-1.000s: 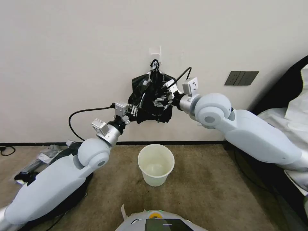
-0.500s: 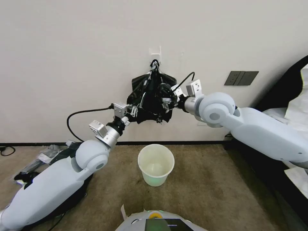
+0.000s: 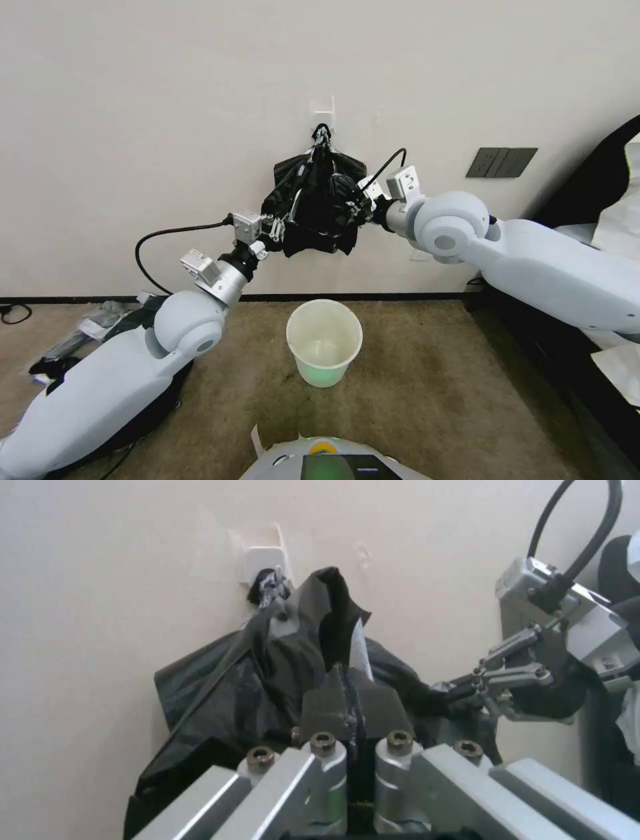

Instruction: Place a trash bag onto the trash bin.

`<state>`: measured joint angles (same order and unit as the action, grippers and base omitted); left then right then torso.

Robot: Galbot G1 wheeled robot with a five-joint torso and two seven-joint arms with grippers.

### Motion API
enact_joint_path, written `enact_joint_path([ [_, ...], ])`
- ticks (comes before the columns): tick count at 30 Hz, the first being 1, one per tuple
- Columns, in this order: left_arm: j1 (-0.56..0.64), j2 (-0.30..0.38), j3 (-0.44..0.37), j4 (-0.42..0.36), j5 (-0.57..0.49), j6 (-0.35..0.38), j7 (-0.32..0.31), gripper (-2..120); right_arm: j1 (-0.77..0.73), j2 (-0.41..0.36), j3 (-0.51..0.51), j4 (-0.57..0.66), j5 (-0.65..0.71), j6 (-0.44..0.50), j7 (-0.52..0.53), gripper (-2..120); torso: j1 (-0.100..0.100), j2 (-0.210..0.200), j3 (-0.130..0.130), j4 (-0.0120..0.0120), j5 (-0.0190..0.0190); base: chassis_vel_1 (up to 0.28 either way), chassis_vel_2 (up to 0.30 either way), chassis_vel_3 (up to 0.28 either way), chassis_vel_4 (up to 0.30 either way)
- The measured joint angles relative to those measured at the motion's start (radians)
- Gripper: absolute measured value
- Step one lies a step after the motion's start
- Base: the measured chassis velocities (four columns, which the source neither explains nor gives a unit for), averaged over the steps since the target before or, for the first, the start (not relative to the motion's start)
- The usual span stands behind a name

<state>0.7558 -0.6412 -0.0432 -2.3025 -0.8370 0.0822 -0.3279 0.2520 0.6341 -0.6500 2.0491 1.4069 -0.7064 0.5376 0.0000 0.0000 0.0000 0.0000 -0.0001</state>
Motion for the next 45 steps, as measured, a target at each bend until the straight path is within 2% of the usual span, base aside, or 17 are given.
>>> enact_joint_path([
  [5, 0.019, -0.004, -0.01, 0.005, 0.0, -0.002, 0.0, 0, -0.105, 0.002, 0.095, 0.038, -0.076, 0.068, -0.005, 0, 0.0, 0.0, 0.0, 0.0001, 0.0001, 0.0, 0.0, 0.0, 0.0],
  [7, 0.035, -0.007, -0.017, 0.007, 0.001, -0.009, 0.0, 0, -0.19, 0.001, 0.183, 0.072, -0.085, 0.115, 0.0, 0, 0.0, 0.0, 0.0, 0.0001, 0.0, 0.0, 0.0, 0.0, 0.0],
  [8, 0.035, -0.007, -0.017, 0.007, 0.001, -0.009, 0.0, 0, -0.19, 0.001, 0.183, 0.072, -0.085, 0.115, 0.0, 0, 0.0, 0.0, 0.0, 0.0001, 0.0, 0.0, 0.0, 0.0, 0.0],
  [10, 0.065, -0.011, -0.031, 0.007, 0.001, -0.023, 0.001, 0, -0.326, 0.002, 0.299, 0.118, -0.099, 0.178, 0.007, 0, 0.0, 0.0, 0.0, -0.0001, 0.0004, 0.0, 0.0, 0.0, 0.0],
  [11, 0.065, -0.011, -0.031, 0.007, 0.001, -0.023, 0.001, 0, -0.326, 0.002, 0.299, 0.118, -0.099, 0.178, 0.007, 0, 0.0, 0.0, 0.0, -0.0001, 0.0004, 0.0, 0.0, 0.0, 0.0],
  [13, 0.088, -0.017, -0.04, 0.007, 0.002, -0.03, 0.003, 0, -0.407, 0.002, 0.365, 0.144, -0.105, 0.218, 0.017, 0, 0.0, 0.0, 0.0, 0.0, 0.0, 0.0, 0.0, 0.0, 0.0],
  [18, 0.11, -0.023, -0.047, 0.003, 0.003, -0.035, 0.003, 0, -0.495, 0.006, 0.455, 0.168, -0.101, 0.254, 0.021, 0, 0.0, 0.0, 0.0, 0.0, 0.0002, 0.0, 0.0, 0.0, 0.0],
  [21, 0.157, -0.025, -0.065, -0.024, 0.009, -0.036, 0.002, 0, -0.66, 0.002, 0.606, 0.229, -0.094, 0.275, 0.002, 0, 0.0, 0.0, 0.0, 0.0001, 0.0002, 0.0, 0.0, 0.0, 0.0],
  [25, 0.177, -0.025, -0.068, -0.038, 0.013, -0.036, 0.001, 0, -0.762, -0.001, 0.665, 0.265, -0.104, 0.28, -0.011, 0, 0.0, 0.0, 0.0, 0.0001, 0.0, 0.0, 0.0, 0.0, 0.0],
  [28, 0.186, -0.026, -0.069, -0.049, 0.017, -0.035, -0.004, 0, -0.96, 0.018, 0.789, 0.327, -0.135, 0.287, -0.035, 0, 0.0, 0.0, 0.0, -0.0003, 0.0002, 0.0, 0.0, 0.0, 0.0],
  [36, 0.217, -0.028, -0.075, -0.062, 0.021, -0.034, -0.008, 0, -1.114, 0.058, 0.905, 0.36, -0.172, 0.31, -0.058, 0, 0.0, 0.0, 0.0, 0.0, 0.0, 0.0, 0.0, 0.0, 0.0],
  [45, 0.235, -0.04, -0.105, -0.077, 0.023, -0.035, -0.026, 0, -1.17, 0.114, 0.947, 0.398, -0.176, 0.348, -0.058, 0, 0.0, 0.0, 0.0, 0.0001, 0.0, 0.0, 0.0, 0.0, 0.0],
])
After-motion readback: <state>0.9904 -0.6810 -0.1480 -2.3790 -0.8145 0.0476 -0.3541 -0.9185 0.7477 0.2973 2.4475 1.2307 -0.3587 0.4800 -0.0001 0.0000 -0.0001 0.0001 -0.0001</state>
